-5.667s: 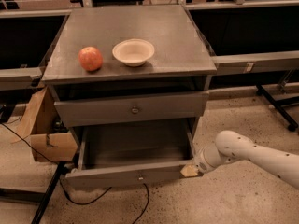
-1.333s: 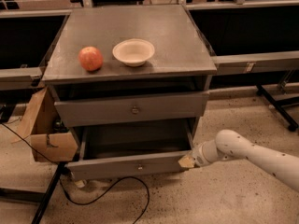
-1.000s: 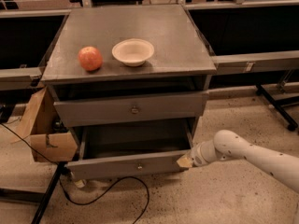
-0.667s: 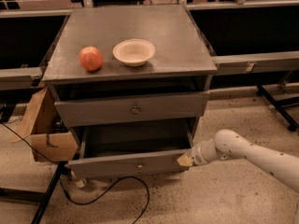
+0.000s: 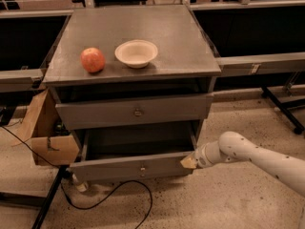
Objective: Close middle drawer
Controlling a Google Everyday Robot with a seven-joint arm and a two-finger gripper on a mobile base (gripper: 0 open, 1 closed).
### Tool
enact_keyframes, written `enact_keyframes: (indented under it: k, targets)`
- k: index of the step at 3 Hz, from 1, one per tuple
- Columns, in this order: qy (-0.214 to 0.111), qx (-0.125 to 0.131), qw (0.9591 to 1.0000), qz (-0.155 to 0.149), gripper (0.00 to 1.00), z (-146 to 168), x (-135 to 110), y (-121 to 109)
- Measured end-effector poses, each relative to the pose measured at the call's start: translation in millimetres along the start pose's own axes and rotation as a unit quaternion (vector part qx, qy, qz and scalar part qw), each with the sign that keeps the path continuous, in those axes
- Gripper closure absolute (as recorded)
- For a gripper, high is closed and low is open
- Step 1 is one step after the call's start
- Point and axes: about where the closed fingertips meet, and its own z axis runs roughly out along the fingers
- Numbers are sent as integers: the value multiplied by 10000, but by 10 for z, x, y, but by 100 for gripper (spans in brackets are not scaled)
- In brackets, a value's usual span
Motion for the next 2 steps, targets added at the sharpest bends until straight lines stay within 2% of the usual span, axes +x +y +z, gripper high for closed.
enact_keyframes:
  k: [1, 2]
  targets:
    - [-24, 15, 10000, 8, 100, -7, -16, -16]
    - [48, -178, 9997, 152, 100, 127, 50, 32]
